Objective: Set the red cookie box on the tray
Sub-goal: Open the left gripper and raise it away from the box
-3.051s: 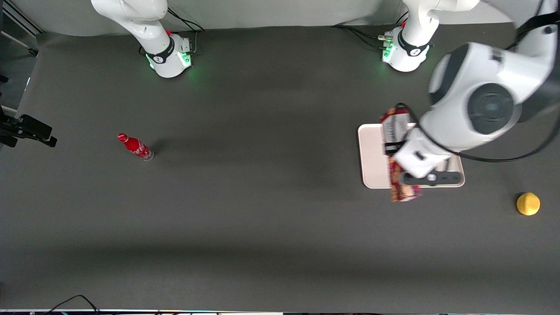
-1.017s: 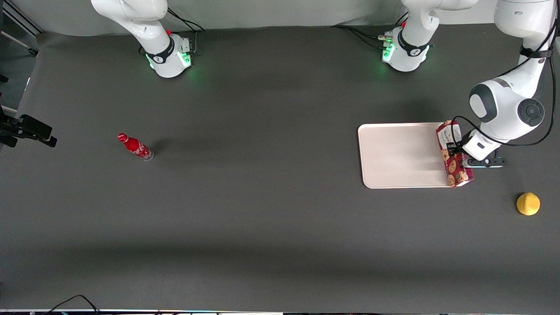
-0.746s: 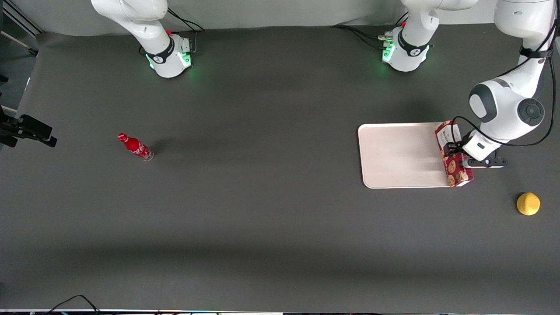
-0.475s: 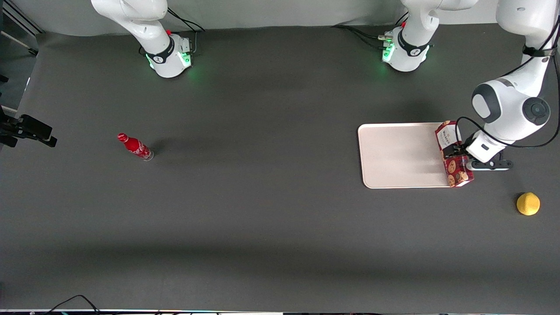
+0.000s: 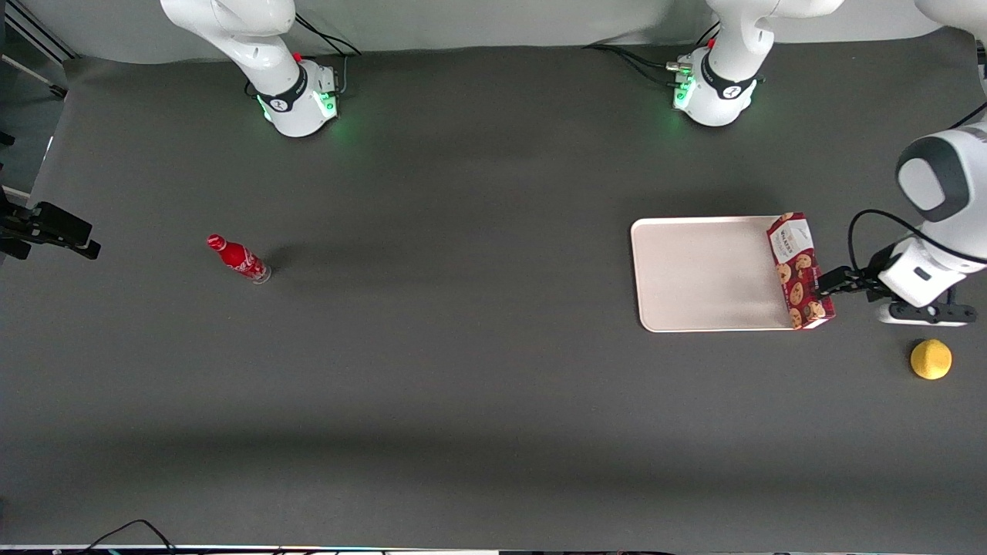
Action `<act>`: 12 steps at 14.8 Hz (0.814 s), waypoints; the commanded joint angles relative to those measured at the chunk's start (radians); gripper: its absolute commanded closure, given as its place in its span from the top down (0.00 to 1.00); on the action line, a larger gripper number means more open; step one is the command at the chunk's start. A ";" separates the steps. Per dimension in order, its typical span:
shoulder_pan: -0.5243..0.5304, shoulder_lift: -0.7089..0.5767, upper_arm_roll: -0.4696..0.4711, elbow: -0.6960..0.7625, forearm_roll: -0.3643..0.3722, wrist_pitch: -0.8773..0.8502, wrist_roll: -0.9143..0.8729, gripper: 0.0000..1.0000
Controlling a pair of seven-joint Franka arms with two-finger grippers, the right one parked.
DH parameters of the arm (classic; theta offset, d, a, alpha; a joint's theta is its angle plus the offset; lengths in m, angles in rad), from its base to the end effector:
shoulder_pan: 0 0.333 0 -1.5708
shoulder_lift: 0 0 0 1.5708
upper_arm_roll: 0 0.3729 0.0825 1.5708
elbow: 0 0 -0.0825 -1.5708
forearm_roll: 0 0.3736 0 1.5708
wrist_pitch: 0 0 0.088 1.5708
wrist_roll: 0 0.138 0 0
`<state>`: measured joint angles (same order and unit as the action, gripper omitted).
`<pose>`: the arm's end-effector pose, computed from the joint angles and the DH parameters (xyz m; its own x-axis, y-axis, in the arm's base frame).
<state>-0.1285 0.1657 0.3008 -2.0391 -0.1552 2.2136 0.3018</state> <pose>0.5757 0.0855 0.3994 0.9985 -0.0404 0.0369 -0.0429 -0.9967 0.0689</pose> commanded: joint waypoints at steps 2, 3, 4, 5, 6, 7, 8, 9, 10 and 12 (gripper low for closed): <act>0.000 -0.003 -0.067 0.259 0.066 -0.297 -0.150 1.00; 0.001 -0.006 -0.084 0.317 0.083 -0.371 -0.174 1.00; 0.003 -0.008 -0.094 0.376 0.089 -0.447 -0.199 1.00; 0.003 -0.012 -0.107 0.426 0.089 -0.516 -0.225 1.00; 0.001 -0.024 -0.123 0.466 0.092 -0.567 -0.249 1.00; 0.003 -0.041 -0.141 0.488 0.104 -0.596 -0.263 1.00; 0.001 -0.063 -0.156 0.493 0.121 -0.607 -0.266 1.00; 0.003 -0.087 -0.170 0.490 0.131 -0.611 -0.270 1.00; 0.003 -0.106 -0.170 0.487 0.131 -0.623 -0.283 1.00; 0.001 -0.127 -0.180 0.488 0.131 -0.630 -0.294 1.00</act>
<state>-0.1289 0.0764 0.1350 -1.5488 -0.0435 1.6078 0.0363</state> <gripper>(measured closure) 0.000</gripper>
